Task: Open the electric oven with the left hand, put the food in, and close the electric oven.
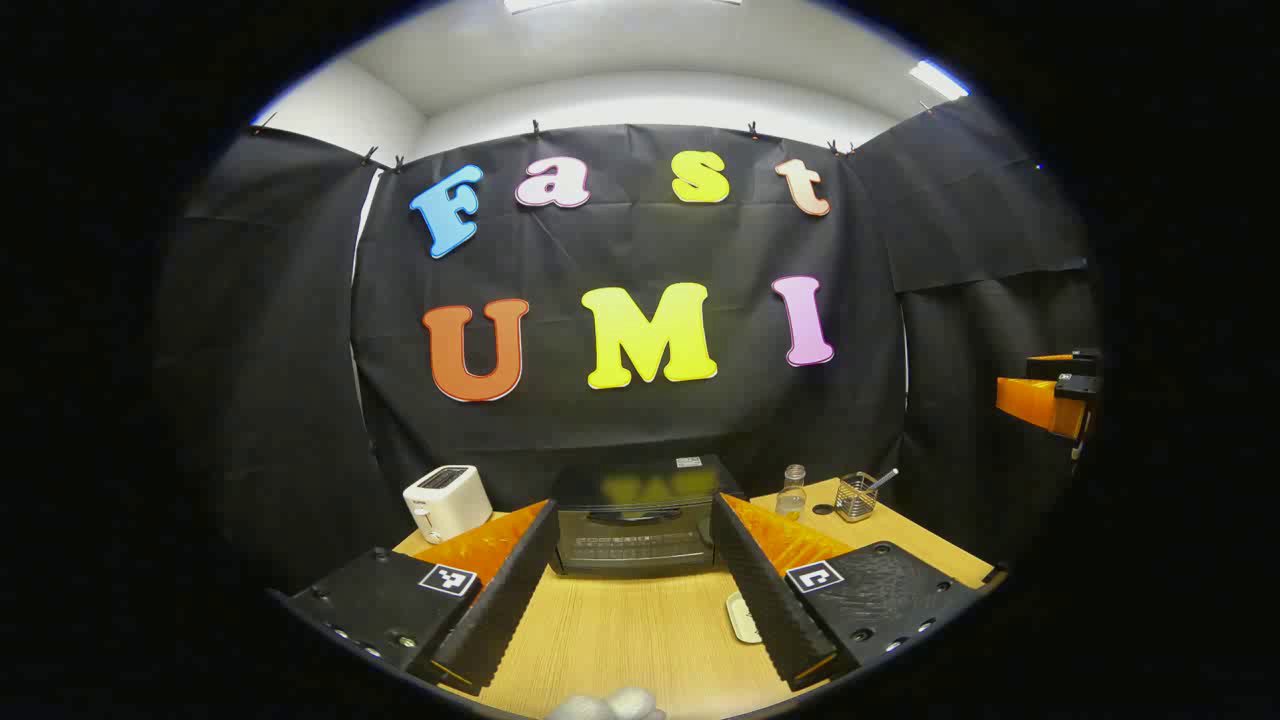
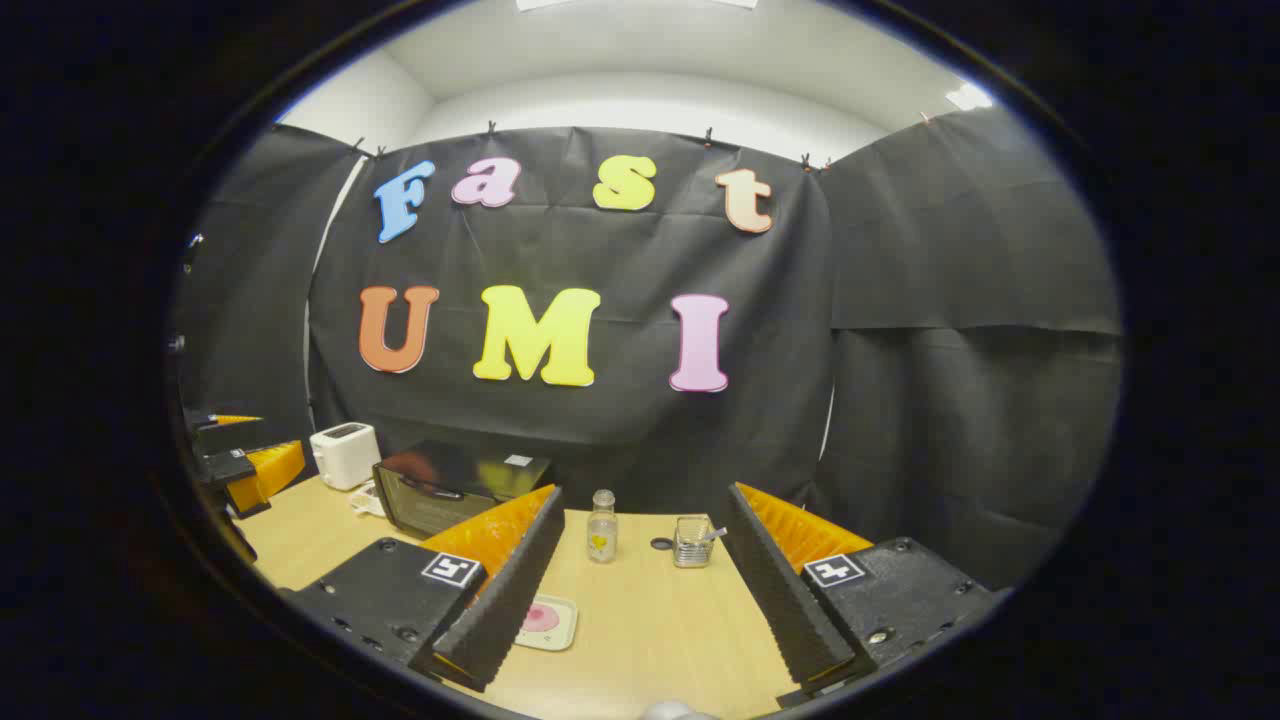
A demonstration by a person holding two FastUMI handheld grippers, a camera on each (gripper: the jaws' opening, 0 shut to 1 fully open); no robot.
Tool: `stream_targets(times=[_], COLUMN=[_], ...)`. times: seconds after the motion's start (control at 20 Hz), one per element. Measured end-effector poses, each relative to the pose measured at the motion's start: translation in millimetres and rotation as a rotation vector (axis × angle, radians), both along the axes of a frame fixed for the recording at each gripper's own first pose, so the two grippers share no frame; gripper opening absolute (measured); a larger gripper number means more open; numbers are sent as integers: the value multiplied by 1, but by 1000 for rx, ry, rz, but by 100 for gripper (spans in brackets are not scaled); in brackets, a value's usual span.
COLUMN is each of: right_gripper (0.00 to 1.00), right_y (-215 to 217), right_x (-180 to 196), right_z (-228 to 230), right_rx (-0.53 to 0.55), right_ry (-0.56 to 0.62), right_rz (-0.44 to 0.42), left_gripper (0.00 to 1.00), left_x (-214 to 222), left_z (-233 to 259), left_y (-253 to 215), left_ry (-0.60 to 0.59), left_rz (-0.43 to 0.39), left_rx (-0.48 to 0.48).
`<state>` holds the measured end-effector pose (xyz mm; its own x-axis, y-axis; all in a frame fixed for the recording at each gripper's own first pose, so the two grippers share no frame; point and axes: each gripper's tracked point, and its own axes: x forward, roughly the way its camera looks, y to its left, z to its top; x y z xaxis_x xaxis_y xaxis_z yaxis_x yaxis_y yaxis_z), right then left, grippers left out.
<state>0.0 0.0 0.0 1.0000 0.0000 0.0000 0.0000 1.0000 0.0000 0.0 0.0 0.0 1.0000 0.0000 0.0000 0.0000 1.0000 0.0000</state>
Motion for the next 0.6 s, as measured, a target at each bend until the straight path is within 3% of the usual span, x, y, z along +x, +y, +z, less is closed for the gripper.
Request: stream_targets(times=[0.6], right_gripper=[100], right_y=[0], right_x=[12], right_z=[-6], right_rx=[-6], right_ry=[28], right_rz=[-7], left_gripper=[96], left_x=[46], left_z=[-3], left_y=[5], left_ry=[-5], left_rz=[2], left_rx=[-7])
